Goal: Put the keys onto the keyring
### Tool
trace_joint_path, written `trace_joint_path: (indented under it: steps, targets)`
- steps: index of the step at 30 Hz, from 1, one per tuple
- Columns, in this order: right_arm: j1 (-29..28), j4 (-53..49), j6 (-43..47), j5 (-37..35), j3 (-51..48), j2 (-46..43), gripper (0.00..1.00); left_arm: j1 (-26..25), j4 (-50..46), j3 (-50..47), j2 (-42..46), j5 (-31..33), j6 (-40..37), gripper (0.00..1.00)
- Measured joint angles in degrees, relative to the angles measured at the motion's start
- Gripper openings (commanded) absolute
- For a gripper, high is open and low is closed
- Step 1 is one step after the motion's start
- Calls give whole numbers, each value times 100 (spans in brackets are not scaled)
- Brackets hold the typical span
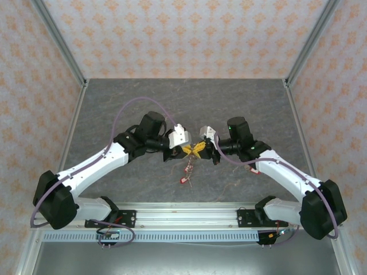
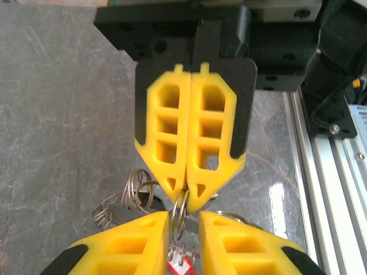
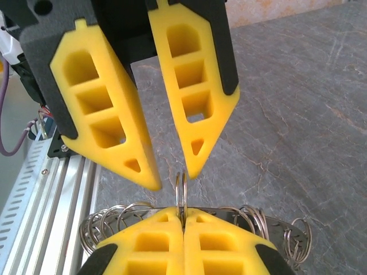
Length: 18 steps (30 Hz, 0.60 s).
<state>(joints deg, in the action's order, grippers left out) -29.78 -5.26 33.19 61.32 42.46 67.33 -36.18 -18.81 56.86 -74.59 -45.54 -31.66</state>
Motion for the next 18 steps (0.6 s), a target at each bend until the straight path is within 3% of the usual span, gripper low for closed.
trace_joint_path:
  steps: [18]
  targets:
    - [-85,-179,122,-50,90,7,0,-66,-240,85,-144,11,-120,18]
